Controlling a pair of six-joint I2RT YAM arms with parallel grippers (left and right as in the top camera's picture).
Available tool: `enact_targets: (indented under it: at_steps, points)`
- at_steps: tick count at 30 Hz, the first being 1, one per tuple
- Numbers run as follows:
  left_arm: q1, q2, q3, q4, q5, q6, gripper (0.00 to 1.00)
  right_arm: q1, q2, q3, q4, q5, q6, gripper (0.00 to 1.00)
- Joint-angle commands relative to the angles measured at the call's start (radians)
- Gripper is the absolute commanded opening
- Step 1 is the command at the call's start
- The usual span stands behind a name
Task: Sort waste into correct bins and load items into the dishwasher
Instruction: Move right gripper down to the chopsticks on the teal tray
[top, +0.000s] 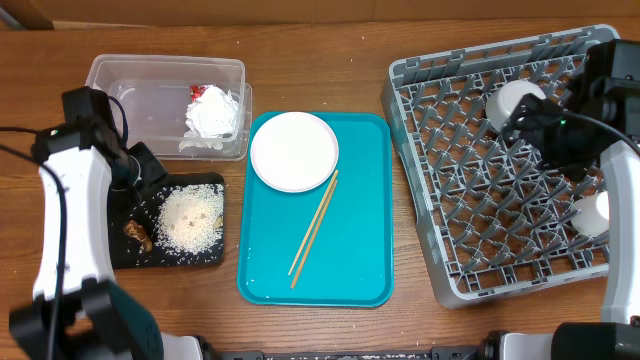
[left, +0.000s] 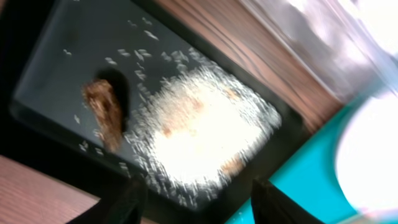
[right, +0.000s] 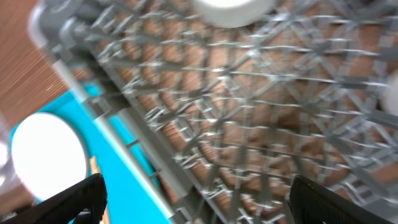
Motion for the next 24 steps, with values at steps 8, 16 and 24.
enact_targets:
  at_steps: [8, 16, 24]
  points:
    - [-0.156, -0.103, 0.009, -0.196, 0.068, 0.107, 0.64, 0.353, 0.013, 0.005, 0.072, -0.084, -0.019, 1.0]
    - [-0.208, -0.1, 0.003, -0.162, 0.067, 0.102, 0.68, 0.604, 0.137, -0.03, 0.117, -0.084, 0.15, 1.0]
    - [-0.208, -0.098, 0.003, -0.156, 0.067, 0.095, 0.7, 0.764, 0.317, -0.06, 0.151, -0.072, 0.288, 1.0]
